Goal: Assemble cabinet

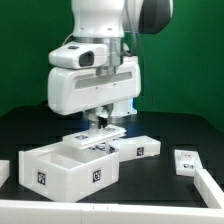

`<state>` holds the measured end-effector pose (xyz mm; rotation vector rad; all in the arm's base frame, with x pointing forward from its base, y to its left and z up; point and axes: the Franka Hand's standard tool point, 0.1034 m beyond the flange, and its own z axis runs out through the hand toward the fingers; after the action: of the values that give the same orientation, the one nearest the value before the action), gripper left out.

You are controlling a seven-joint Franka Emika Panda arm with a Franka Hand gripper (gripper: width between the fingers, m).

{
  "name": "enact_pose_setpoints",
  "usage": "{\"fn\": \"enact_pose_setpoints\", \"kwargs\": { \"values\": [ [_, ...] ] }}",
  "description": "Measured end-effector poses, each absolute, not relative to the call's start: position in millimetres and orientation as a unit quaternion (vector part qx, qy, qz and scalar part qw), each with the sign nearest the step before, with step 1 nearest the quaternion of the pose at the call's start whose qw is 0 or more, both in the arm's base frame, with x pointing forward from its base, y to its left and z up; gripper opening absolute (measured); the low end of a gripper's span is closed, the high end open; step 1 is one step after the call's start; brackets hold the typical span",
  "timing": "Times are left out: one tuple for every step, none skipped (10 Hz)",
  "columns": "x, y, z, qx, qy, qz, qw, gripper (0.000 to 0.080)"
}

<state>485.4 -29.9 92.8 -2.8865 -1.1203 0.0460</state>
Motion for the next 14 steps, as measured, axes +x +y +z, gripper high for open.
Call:
{"fn": "enact_pose_setpoints", "kwargs": {
  "values": [
    [485, -32, 92.1, -0.932, -0.362, 0.015, 0.023, 0.0059],
    [485, -32, 92.0, -0.932, -0.362, 0.016, 0.023, 0.0059],
    [485, -32, 91.6, -0.932, -0.362, 0.016, 0.023, 0.0059],
    [482, -35, 93.7, -0.928, -0.371, 0.016, 0.023, 0.0059],
    [470, -50, 101.4, -0.919, -0.394, 0.015, 0.022, 0.0059],
    [460, -73, 106.3, -0.909, -0.417, 0.014, 0.02, 0.0059],
    [455, -95, 106.7, -0.896, -0.443, 0.013, 0.02, 0.0059],
    [452, -106, 103.7, -0.899, -0.437, 0.015, 0.026, 0.0061],
    [450, -110, 100.0, -0.903, -0.429, 0.02, 0.033, 0.0061],
    [451, -107, 100.3, -0.901, -0.432, 0.019, 0.032, 0.0061],
    [450, -107, 100.0, -0.901, -0.432, 0.02, 0.033, 0.0061],
    [449, -109, 98.4, -0.898, -0.438, 0.02, 0.033, 0.0061],
    [440, -120, 90.1, -0.886, -0.462, 0.024, 0.037, 0.0061],
    [433, -131, 80.1, -0.881, -0.471, 0.025, 0.037, 0.0061]
  ]
}}
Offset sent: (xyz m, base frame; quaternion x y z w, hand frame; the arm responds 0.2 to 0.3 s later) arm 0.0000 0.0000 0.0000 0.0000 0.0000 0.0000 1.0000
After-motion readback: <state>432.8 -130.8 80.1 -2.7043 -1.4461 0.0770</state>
